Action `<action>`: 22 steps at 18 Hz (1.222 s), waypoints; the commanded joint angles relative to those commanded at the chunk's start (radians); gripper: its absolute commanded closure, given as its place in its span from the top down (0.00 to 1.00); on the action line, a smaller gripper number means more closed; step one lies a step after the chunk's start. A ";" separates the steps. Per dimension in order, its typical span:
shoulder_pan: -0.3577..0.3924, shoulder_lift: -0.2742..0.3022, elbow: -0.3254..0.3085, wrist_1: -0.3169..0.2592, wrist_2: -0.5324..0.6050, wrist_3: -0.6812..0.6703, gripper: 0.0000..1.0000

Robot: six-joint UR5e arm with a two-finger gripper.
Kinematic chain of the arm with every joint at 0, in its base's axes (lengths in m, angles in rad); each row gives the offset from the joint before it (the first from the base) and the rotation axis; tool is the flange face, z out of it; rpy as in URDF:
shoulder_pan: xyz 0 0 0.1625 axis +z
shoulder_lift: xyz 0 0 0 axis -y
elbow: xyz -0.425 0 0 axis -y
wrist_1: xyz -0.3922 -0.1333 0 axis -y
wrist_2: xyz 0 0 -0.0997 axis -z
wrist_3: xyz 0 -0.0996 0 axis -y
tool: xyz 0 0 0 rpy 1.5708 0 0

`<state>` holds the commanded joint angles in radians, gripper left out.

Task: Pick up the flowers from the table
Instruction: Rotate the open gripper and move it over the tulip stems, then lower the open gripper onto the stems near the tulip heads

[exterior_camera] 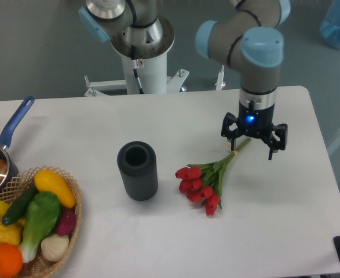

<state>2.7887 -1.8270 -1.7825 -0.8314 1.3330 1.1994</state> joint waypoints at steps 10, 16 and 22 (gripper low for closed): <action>0.023 -0.046 -0.014 0.011 0.011 0.037 1.00; 0.028 -0.081 -0.002 0.003 0.015 0.167 1.00; 0.020 -0.109 -0.046 -0.002 0.018 0.241 1.00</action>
<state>2.8087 -1.9359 -1.8285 -0.8329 1.3514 1.4402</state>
